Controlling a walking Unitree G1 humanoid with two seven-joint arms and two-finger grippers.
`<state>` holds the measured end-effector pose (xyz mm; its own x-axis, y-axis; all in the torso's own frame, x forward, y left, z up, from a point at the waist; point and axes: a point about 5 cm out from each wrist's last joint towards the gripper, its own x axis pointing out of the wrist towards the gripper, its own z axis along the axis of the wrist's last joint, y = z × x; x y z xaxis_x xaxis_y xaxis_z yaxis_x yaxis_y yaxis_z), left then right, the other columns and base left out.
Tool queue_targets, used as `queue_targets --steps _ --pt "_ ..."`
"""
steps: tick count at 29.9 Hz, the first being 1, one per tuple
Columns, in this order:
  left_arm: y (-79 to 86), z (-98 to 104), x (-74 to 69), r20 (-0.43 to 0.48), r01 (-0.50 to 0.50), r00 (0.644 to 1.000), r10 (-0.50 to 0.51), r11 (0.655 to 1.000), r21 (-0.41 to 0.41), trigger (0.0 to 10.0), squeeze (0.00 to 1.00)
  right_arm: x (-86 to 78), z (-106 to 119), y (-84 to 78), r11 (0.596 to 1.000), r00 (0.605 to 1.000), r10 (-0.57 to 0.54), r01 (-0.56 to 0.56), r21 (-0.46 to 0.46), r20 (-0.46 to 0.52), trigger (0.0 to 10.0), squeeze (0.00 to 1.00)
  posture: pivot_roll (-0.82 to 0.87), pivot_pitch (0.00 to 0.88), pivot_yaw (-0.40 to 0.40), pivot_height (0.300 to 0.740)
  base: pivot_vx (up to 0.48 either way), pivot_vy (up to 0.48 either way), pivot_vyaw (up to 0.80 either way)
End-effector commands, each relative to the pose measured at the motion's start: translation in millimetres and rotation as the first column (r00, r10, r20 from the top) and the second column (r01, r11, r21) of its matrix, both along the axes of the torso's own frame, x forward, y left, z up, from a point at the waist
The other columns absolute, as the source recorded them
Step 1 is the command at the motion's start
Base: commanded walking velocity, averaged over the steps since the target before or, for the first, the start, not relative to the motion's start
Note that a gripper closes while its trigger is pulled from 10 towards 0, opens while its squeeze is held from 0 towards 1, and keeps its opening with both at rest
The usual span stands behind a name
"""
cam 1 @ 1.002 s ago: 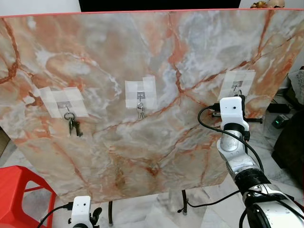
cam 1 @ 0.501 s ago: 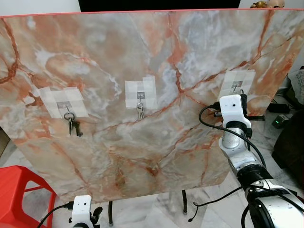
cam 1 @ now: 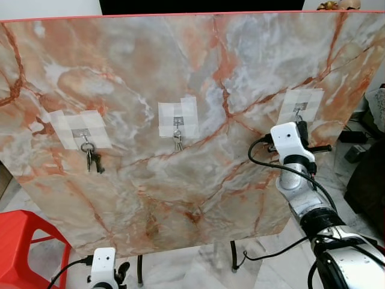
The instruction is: Hang keys on a hook
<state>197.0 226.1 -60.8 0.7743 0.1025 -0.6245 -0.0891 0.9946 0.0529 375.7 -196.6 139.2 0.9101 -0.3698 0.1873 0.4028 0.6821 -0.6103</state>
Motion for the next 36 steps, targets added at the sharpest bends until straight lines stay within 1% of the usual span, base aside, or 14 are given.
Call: queue_targets --steps 1,10,11,14,18,23,24,26,27,36 --pt "0.0 1.2 1.9 0.011 -0.006 1.000 0.006 1.000 -0.005 10.0 0.00 3.3 6.7 -1.7 1.000 1.000 -0.007 0.007 -0.009 0.006 10.0 0.00 0.10 0.000 -0.054 0.740 0.000 0.000 0.00" --pt "-0.2 1.1 1.8 0.010 -0.006 1.000 0.006 1.000 -0.006 10.0 0.00 3.9 7.2 -1.7 1.000 1.000 -0.011 0.011 -0.010 0.002 10.0 0.00 0.10 0.000 -0.054 0.740 0.000 0.000 0.00" --pt "-0.5 1.0 1.7 0.010 -0.005 1.000 0.005 1.000 -0.006 10.0 0.00 3.7 6.3 -1.7 1.000 1.000 -0.009 0.009 0.017 0.001 10.0 0.00 0.10 0.000 -0.054 0.740 0.000 0.000 0.00" --pt "-0.6 1.0 1.8 0.010 -0.005 1.000 0.005 1.000 -0.007 10.0 0.00 3.7 5.0 -1.7 0.999 1.000 -0.004 0.005 0.046 -0.006 10.0 0.00 0.10 0.000 -0.055 0.740 0.000 0.000 0.00" --pt "-0.8 0.8 1.7 0.008 -0.006 1.000 0.006 1.000 -0.008 10.0 0.00 3.8 3.0 -0.5 0.999 1.000 0.008 -0.007 0.052 -0.022 10.0 0.00 0.10 0.000 -0.055 0.740 0.000 0.000 0.00" --pt "-1.0 0.9 2.0 0.008 -0.006 1.000 0.006 1.000 -0.008 10.0 0.00 3.9 2.2 2.8 0.994 0.999 0.033 -0.031 0.100 -0.016 10.0 0.00 0.10 0.000 -0.055 0.740 0.000 0.000 0.00" --pt "-1.1 0.8 2.0 0.008 -0.005 1.000 0.005 1.000 -0.008 10.0 0.00 3.8 2.5 2.8 0.993 1.000 0.030 -0.028 0.110 -0.010 10.0 0.49 0.10 0.000 -0.055 0.740 0.000 0.000 0.00" --pt "-1.1 0.8 2.0 0.008 -0.005 1.000 0.005 1.000 -0.007 10.0 0.00 3.8 2.5 2.6 0.993 1.000 0.027 -0.026 0.112 -0.009 10.0 0.49 0.10 0.000 -0.055 0.740 0.000 0.000 0.00" --pt "-0.8 0.7 1.6 0.008 -0.005 1.000 0.005 1.000 -0.008 10.0 0.00 3.7 3.1 2.6 0.993 1.000 0.026 -0.026 0.113 -0.003 10.0 0.80 0.10 0.000 -0.053 0.740 0.000 0.000 0.00" --pt "-0.9 0.7 1.2 0.009 -0.004 1.000 0.004 1.000 -0.003 10.0 0.00 3.1 6.3 2.8 0.992 0.999 0.023 -0.027 0.121 0.033 10.0 0.80 0.09 0.000 -0.052 0.740 0.000 0.000 0.00"
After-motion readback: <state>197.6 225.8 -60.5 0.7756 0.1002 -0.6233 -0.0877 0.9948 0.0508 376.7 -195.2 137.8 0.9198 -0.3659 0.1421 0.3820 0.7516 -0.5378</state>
